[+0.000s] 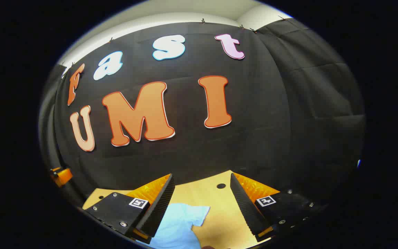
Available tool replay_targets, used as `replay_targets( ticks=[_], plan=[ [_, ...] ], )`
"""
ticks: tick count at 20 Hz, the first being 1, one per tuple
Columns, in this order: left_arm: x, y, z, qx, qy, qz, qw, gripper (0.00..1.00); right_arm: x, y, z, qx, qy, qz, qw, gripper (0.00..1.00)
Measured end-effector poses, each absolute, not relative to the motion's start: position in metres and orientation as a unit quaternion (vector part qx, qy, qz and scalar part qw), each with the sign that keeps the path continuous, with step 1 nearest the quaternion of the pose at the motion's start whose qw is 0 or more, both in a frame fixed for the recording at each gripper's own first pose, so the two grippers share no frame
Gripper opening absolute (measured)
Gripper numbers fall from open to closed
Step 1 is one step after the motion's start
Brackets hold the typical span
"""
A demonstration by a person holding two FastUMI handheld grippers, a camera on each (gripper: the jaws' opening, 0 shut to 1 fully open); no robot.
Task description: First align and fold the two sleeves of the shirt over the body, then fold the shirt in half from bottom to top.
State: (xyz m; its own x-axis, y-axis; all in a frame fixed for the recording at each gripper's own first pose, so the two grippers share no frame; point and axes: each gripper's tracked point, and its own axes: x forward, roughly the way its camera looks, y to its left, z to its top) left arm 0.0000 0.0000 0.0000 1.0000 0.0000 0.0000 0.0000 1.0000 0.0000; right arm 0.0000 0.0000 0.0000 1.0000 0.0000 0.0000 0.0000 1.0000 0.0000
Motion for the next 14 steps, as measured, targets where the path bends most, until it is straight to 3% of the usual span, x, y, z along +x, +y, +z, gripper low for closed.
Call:
replay_targets(
  ticks=[6, 14],
  plan=[
    [0.013, -0.006, 0.004, -0.022, -0.008, 0.016, 1.0, 0.98, 0.036, 0.009, 0.002, -0.042, 0.015, 0.014, 0.999, 0.98],
    [0.004, 0.031, -0.015, -0.046, 0.018, 0.063, 0.997, 0.98, 0.042, 0.003, -0.047, -0.057, 0.082, 0.023, 0.995, 0.98]
  ],
)
